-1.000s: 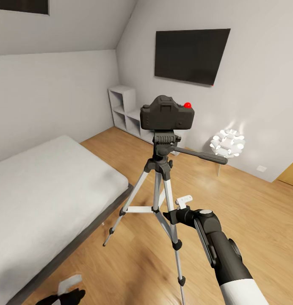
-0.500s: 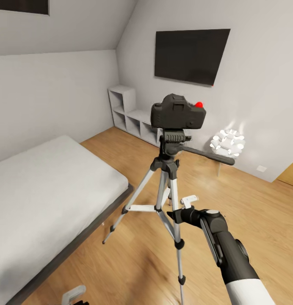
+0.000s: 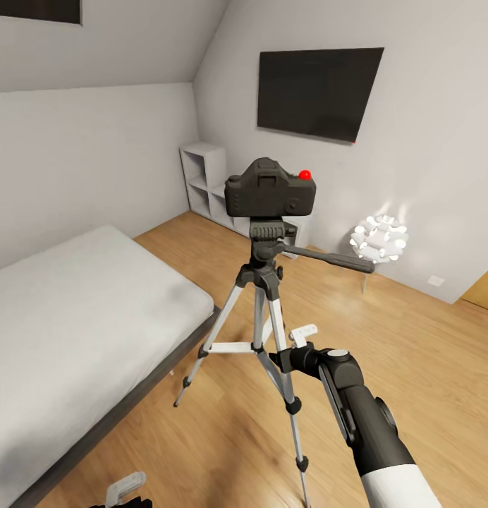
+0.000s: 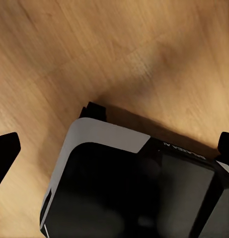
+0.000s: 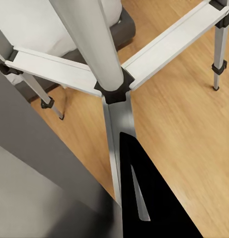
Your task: Attach the digital camera to the camera tripod in the bedroom.
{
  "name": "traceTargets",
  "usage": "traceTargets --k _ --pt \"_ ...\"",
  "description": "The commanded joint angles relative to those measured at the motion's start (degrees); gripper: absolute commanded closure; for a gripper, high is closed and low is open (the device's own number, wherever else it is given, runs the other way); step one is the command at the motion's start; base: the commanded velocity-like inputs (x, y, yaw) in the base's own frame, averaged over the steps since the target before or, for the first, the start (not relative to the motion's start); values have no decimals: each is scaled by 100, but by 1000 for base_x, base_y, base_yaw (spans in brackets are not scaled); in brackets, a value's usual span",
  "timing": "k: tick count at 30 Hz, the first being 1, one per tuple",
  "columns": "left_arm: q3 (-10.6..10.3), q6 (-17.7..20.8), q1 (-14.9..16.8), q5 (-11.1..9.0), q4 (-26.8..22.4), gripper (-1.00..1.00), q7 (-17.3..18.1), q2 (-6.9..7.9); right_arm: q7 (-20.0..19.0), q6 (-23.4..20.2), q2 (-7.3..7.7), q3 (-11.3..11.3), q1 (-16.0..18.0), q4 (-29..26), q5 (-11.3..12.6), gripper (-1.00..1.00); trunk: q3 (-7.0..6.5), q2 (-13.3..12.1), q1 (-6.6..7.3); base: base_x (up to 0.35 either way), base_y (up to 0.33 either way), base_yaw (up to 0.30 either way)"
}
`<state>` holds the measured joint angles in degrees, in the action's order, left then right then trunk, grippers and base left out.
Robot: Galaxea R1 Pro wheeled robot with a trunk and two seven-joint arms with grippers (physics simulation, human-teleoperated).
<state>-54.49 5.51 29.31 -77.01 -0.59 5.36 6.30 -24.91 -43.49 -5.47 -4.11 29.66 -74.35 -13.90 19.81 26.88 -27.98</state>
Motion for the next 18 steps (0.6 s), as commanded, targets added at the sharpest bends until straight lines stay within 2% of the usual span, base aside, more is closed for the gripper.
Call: traceTargets --k 1,13,14,18 --pt "-44 25 3 -60 -4 -100 15 3 -45 -24 -4 2 5 -8 -27 100 8 9 -2 0 0 0" --pt "-42 29 4 -59 -2 -100 11 1 -40 -20 -6 -2 5 -13 -27 100 8 9 -2 0 0 0" --pt "-43 29 4 -59 -2 -100 10 0 -40 -20 -6 -2 5 -14 -28 -100 8 9 -2 0 0 0" --pt "-44 29 2 -59 -2 -100 9 1 -46 -20 -10 -2 5 -12 55 -100 8 9 -2 0 0 0"
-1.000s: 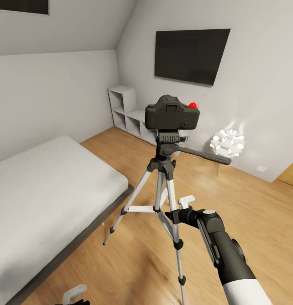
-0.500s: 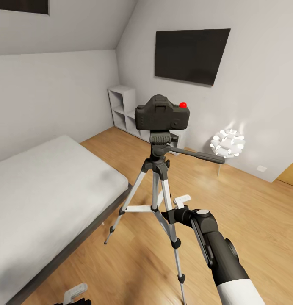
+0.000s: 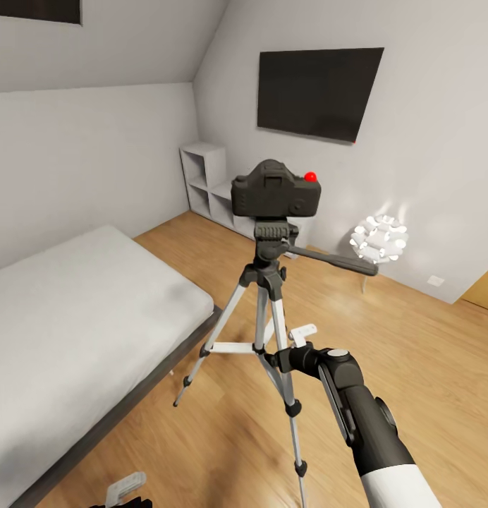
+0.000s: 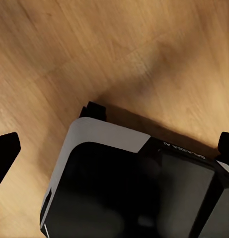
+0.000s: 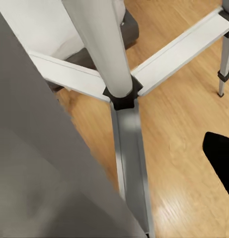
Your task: Attach the digital camera to the camera tripod in the bedroom.
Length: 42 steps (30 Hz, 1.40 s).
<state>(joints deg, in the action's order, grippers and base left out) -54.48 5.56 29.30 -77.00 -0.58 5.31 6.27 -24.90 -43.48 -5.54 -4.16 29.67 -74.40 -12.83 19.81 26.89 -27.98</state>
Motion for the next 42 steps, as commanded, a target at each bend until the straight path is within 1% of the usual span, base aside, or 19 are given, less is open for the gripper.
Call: traceTargets --k 1,13,17,36,42 --pt "-45 24 4 -60 -4 -100 14 2 -48 -21 -2 3 4 -6 -28 -100 9 9 -2 0 0 0" --pt "-45 24 -5 -60 -4 -100 14 -3 -50 -32 4 3 4 -4 -27 -100 9 9 -2 -2 0 0" --pt "-45 24 -24 -60 -4 -100 14 -3 -50 -36 11 3 4 -4 -27 -100 9 9 -2 -118 0 0" --pt "-42 30 -126 -67 28 -100 -29 -3 -58 -78 32 10 4 -4 -27 -100 9 9 -2 -318 0 0" --pt "-44 27 -133 -65 31 -100 -347 -3 -58 -79 35 12 4 -4 -21 -100 9 9 -2 -346 0 0"
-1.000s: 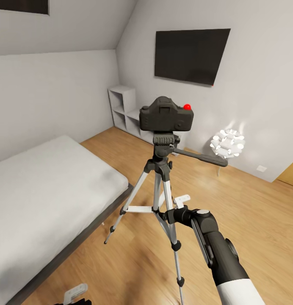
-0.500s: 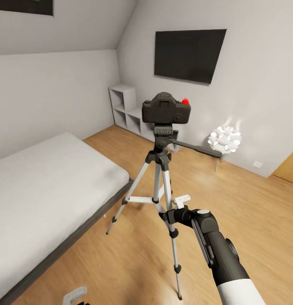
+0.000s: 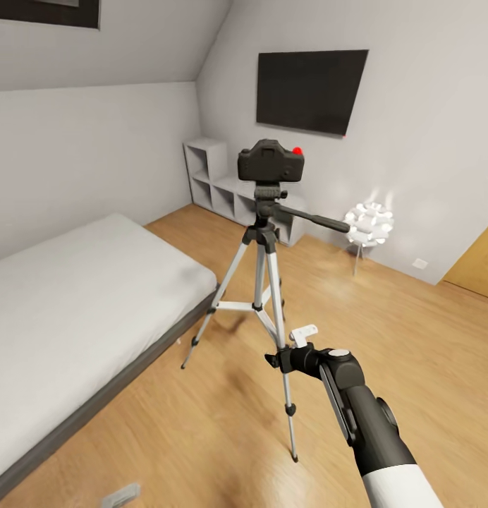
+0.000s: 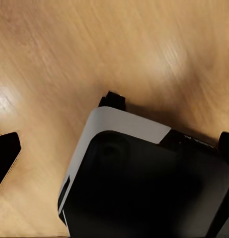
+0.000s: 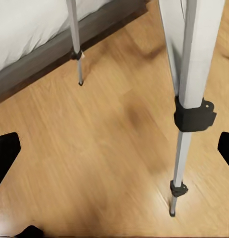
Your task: Attach the digital camera to the camera tripod in the bedroom.
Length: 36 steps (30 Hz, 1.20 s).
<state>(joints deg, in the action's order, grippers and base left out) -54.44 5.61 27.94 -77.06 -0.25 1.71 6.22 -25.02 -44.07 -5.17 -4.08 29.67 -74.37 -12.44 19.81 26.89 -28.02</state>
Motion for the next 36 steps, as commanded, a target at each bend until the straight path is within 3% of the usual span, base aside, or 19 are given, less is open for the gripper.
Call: traceTargets --k 1,14,20,24,25,27,29,36 --pt "-48 21 3 -59 -2 -100 -49 3 -47 -19 -2 4 4 -7 -59 -100 9 9 1 -343 0 0" --pt "-45 19 1 -55 -2 -100 -407 1 -36 15 3 47 4 -1 -65 -100 9 9 1 -206 0 0" --pt "-43 19 -20 -60 -2 -100 -433 2 -33 23 59 225 4 31 -66 -100 9 9 1 -28 0 0" --pt "-41 19 -114 -74 3 -100 -446 13 -18 37 273 566 4 189 -66 -100 9 9 1 -7 0 0" --pt "-41 19 -114 -74 3 -100 -446 13 -18 37 273 566 4 189 -66 -100 9 9 1 -5 0 0" --pt "-41 18 -184 -100 5 -100 -449 28 -2 58 428 782 4 432 -69 -100 9 9 1 -3 0 0" --pt "-40 18 -206 -112 7 -100 -450 32 5 75 481 846 4 537 -70 -100 9 9 1 -2 0 0" --pt "-34 13 -359 -326 14 -100 -617 102 83 480 927 1270 4 1592 -95 -100 9 9 1 0 0 0"
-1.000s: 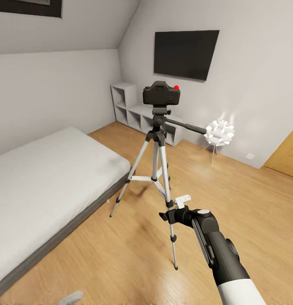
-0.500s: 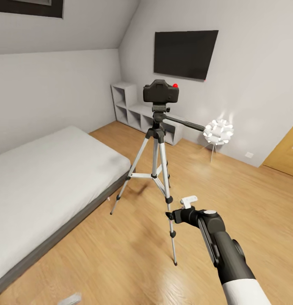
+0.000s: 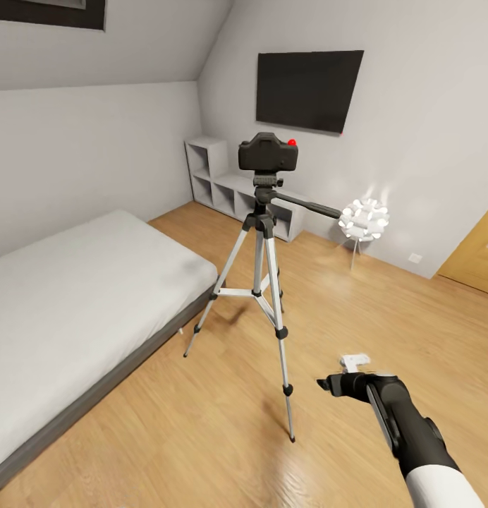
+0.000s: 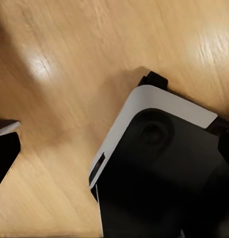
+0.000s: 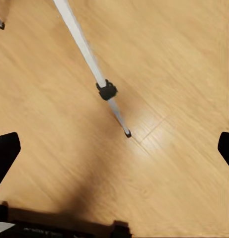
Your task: Attach the digital camera to the camera tripod in the bedroom.
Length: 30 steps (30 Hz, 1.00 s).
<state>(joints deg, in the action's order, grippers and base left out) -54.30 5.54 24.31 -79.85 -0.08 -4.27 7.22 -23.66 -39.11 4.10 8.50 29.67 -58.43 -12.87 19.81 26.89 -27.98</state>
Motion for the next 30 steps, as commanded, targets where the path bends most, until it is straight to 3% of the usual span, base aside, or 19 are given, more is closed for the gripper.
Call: traceTargets --k 1,8,15,20,21,25,28,29,30 --pt "-50 20 -7 -87 -4 -100 -81 25 -26 48 70 57 4 131 -53 -100 8 9 -2 0 0 0" --pt "-53 20 -74 -400 -9 -100 -311 155 250 537 689 311 4 1015 -57 -100 8 9 -2 0 0 0" --pt "-54 21 -155 -511 -10 -100 -360 190 369 1095 1214 408 4 2035 -51 -100 8 9 -2 0 0 0" --pt "-54 20 -254 -530 -10 -100 -368 193 355 1460 1365 422 4 2912 -51 -100 8 9 -2 0 0 0" --pt "-54 19 -298 -534 -10 -100 -370 193 351 1631 1394 423 4 3291 -54 -100 8 9 -2 0 0 0" --pt "-54 18 -364 -537 -10 -100 -370 192 350 1942 1419 411 4 3903 -56 -100 8 9 -2 0 0 0" --pt "-54 16 -450 -542 -10 -100 -368 192 370 2479 1428 390 4 4791 -74 -100 8 9 -2 0 0 0" --pt "-54 13 -482 -543 -10 -100 -367 192 370 2479 1428 390 4 4791 -74 -100 8 9 -2 0 0 0" --pt "-54 7 -545 -545 -10 -100 -366 192 383 2798 1423 380 4 5221 -97 -100 8 9 -2 0 0 0"
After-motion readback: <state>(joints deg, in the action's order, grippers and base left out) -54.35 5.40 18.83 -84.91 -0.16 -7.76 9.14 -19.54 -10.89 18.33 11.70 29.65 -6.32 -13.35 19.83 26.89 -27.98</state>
